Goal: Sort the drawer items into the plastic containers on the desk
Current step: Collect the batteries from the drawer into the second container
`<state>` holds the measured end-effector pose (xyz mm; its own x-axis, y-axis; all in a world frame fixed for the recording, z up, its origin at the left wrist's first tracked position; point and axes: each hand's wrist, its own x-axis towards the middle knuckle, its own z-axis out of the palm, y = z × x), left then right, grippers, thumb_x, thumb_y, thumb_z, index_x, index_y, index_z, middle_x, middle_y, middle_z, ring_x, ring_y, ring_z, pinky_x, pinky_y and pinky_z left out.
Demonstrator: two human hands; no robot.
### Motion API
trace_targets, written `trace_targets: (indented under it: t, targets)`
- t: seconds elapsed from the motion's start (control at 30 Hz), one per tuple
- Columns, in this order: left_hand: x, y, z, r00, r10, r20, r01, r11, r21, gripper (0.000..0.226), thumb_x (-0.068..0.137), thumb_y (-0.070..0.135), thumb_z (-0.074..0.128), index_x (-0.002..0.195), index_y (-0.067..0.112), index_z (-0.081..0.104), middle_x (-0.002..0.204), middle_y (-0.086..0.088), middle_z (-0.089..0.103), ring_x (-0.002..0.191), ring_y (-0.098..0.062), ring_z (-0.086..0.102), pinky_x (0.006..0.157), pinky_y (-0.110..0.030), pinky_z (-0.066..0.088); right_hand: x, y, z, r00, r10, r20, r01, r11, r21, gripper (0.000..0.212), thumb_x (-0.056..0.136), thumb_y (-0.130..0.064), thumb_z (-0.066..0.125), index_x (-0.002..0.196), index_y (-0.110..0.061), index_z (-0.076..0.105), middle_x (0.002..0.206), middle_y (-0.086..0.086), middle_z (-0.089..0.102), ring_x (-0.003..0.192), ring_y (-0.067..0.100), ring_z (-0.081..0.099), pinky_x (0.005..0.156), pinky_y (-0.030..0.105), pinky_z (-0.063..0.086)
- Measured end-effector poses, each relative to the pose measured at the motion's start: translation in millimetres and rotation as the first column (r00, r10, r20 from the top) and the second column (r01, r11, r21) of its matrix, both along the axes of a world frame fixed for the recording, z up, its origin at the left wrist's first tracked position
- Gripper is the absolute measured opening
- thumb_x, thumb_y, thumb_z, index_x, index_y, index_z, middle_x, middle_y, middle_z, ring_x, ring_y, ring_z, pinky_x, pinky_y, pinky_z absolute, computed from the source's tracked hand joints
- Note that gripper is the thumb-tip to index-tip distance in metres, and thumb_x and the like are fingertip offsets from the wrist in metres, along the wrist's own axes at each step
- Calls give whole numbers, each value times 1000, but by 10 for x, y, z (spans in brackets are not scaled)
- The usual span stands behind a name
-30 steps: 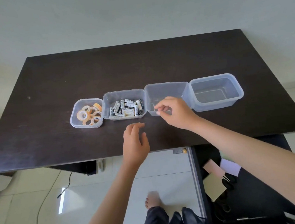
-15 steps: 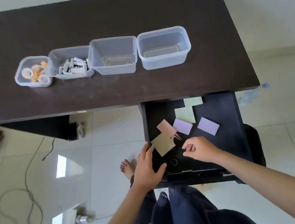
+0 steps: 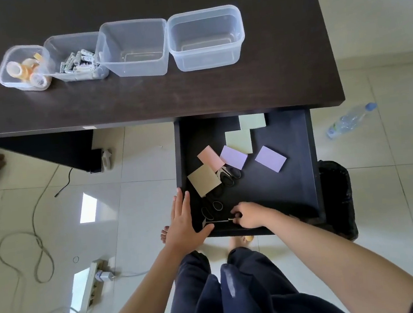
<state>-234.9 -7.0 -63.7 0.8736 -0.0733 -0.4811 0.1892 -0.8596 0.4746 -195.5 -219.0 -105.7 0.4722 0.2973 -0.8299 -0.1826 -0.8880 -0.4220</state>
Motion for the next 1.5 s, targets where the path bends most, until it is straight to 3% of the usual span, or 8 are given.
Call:
trace_targets:
  t: [0.27, 0.4, 0.67, 0.87, 0.97, 1.07, 1.3, 1.5]
  targets:
    - [1, -37, 48, 1000, -9, -17, 9, 1000, 6, 108, 76, 50, 69, 152, 20, -2, 158, 4, -19, 147, -22, -12, 119, -40, 13, -44, -90, -47, 995, -94, 13, 95, 994, -56, 28, 87, -18, 53, 112, -13, 64, 121, 10, 53, 112, 30, 54, 97, 37, 47]
    - [-26, -35, 40, 1000, -16, -17, 17, 1000, 17, 108, 76, 51, 70, 152, 20, -1, 158, 4, -19, 147, -22, -13, 118, -39, 13, -75, -105, -75, 984, -177, 3, 177, 984, -24, 19, 84, -14, 56, 101, -16, 64, 110, 6, 63, 102, 24, 58, 88, 32, 49]
    - [-32, 2, 50, 999, -36, -24, 37, 999, 18, 108, 77, 51, 69, 151, 18, -2, 158, 4, -19, 147, -19, -13, 118, -36, 14, -122, -64, 32, 970, -227, 82, 219, 971, 97, 24, 86, 1, 56, 102, -12, 69, 101, 6, 68, 95, 21, 62, 87, 31, 52]
    - [-18, 86, 126, 1000, 0, -25, -1, 999, -41, 102, 80, 52, 65, 152, 19, -1, 160, 4, -9, 148, -19, 3, 117, -34, 21, 28, 11, 317, 930, -331, 159, 291, 928, 232, 19, 84, -8, 69, 101, -15, 72, 95, -1, 69, 82, 7, 61, 81, 24, 52]
    - [136, 198, 212, 999, 34, 11, -33, 998, -52, 100, 82, 54, 62, 152, 20, -2, 160, 4, -10, 148, -19, 4, 116, -33, 20, 273, 172, 606, 912, -348, 218, 272, 910, 313, 20, 83, -10, 70, 102, -14, 72, 92, -6, 66, 74, -1, 56, 72, 13, 45]
    - [417, 394, 337, 994, 85, 69, -81, 995, -53, 97, 83, 55, 60, 152, 19, 1, 160, 4, -9, 148, -18, 7, 115, -32, 21, 577, 422, 896, 886, -377, 270, 267, 891, 368, 19, 81, -10, 72, 100, -15, 72, 92, -4, 67, 76, 1, 58, 69, 10, 43]
    - [1481, 1156, 752, 931, 223, 288, -209, 975, -79, 88, 84, 48, 62, 150, 9, 17, 160, -4, -4, 147, -20, 9, 112, -31, 28, 1527, 1286, 1623, 785, -441, 434, 207, 848, 487, 11, 79, -13, 73, 87, -20, 73, 82, -8, 69, 77, 13, 67, 75, 27, 54]
    - [2472, 2048, 1038, 856, 304, 419, -280, 953, -118, 85, 83, 42, 66, 148, 8, 23, 160, -6, 1, 148, -23, 7, 114, -37, 26, 2438, 2206, 2022, 711, -482, 512, 181, 829, 529, 12, 78, -12, 74, 90, -15, 74, 84, 0, 72, 72, 16, 69, 72, 27, 55]
